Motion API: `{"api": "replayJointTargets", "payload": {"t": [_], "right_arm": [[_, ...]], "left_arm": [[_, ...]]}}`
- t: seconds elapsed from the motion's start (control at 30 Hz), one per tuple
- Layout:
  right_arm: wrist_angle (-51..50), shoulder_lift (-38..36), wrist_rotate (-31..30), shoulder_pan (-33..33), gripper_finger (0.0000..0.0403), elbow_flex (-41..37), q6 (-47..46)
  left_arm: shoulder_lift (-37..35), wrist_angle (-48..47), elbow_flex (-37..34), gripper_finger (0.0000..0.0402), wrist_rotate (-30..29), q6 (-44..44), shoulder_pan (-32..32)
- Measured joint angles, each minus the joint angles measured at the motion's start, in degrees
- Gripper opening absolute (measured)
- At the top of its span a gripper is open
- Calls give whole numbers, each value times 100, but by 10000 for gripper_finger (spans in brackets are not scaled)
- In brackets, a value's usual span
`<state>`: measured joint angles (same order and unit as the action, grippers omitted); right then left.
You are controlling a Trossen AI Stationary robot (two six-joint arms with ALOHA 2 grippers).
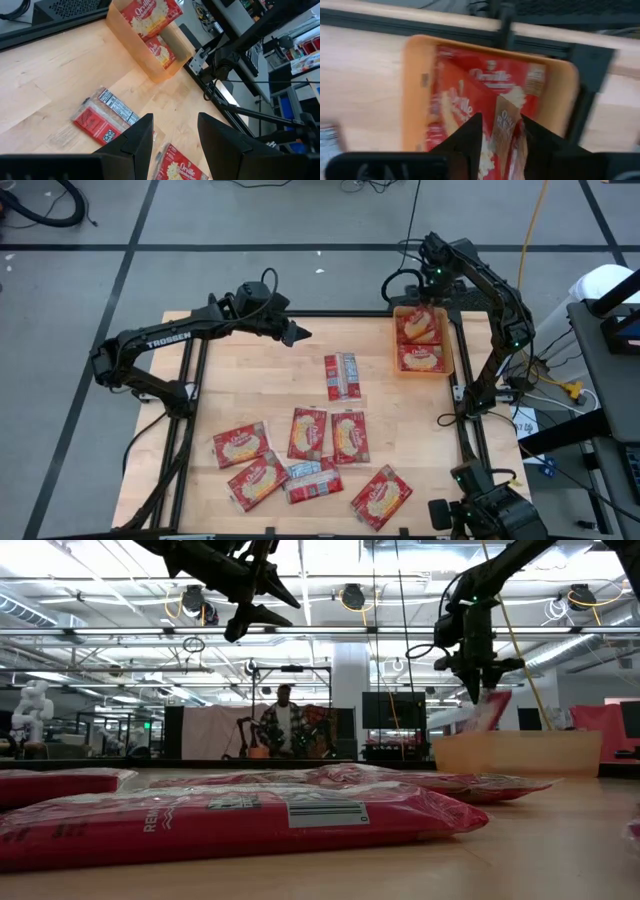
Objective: Sort popcorn bags into baskets
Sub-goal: Put the red popcorn bag into the orange bin
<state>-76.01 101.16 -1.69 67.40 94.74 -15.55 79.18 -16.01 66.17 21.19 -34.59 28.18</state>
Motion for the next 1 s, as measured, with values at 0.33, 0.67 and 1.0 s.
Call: {"api": "replayJointTargets", "payload": {"t": [0.33,0.67,1.0], "right_arm": [[538,-469,-543,-15,172,-4,437],[850,-1770,693,-530,181,-4,227],[394,-1618,495,-1052,140,-1160,-338]], "left_arm": [[0,-9,0,157,0,-7,0],[0,-274,0,157,-68,275,-80],[0,-552,0,157,-258,382,-482]]}}
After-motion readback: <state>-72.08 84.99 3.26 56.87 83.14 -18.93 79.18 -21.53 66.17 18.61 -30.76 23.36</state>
